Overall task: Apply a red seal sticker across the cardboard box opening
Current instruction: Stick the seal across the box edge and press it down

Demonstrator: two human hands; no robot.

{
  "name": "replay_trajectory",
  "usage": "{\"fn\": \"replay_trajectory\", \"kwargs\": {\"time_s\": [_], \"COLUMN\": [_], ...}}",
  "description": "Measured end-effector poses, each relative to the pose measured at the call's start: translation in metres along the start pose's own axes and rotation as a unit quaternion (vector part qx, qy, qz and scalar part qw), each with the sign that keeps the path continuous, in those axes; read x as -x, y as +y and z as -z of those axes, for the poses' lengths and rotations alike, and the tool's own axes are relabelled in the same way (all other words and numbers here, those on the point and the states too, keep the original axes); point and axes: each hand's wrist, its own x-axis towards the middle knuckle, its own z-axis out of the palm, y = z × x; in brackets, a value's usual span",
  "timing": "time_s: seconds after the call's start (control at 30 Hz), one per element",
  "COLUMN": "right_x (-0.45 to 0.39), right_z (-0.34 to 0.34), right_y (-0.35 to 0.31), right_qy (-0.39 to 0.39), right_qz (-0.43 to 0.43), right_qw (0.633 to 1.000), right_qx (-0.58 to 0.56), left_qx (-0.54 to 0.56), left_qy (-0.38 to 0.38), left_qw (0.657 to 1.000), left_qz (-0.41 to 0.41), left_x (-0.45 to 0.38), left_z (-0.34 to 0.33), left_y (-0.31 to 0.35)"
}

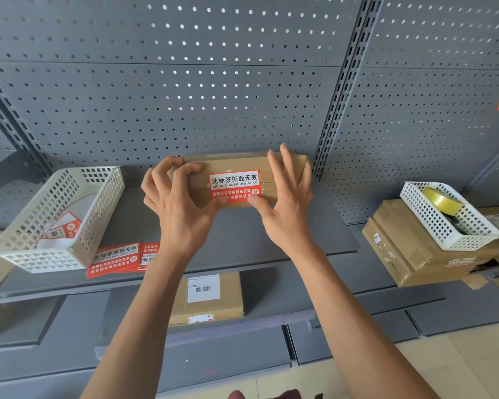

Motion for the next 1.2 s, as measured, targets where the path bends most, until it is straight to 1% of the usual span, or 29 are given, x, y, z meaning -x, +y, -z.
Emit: {"fn": "replay_trajectory", "kwargs": {"time_s": [0.37,0.63,0.73,0.83,0.9,1.0,1.2], "right_x": [-0.012,-0.015,-0.014,-0.014,-0.016,-0.021,-0.027], "right_z": [0.016,0.017,0.011,-0.001,-0.009,-0.019,-0.026], "right_y": [0.006,0.003,-0.003,-0.020,-0.031,-0.039,-0.043], "right_qy": [-0.035,-0.041,0.011,0.101,0.142,0.173,0.194], "right_qz": [0.010,0.008,-0.001,-0.039,-0.060,-0.079,-0.083], "right_qw": [0.999,0.999,0.999,0.994,0.988,0.982,0.976], "right_qx": [-0.015,-0.027,-0.041,-0.035,-0.026,0.009,0.047], "left_qx": [0.019,0.029,0.043,0.026,0.011,-0.012,-0.044], "left_qy": [-0.025,-0.038,-0.005,0.069,0.110,0.133,0.131], "left_qw": [1.000,0.999,0.999,0.994,0.989,0.985,0.985], "left_qz": [0.005,0.002,0.027,0.075,0.100,0.109,0.102], "left_x": [-0.008,-0.012,-0.011,-0.011,-0.014,-0.020,-0.023], "left_z": [0.009,0.013,0.008,-0.006,-0.014,-0.019,-0.023], "left_y": [0.001,0.003,0.010,0.024,0.031,0.032,0.033]}}
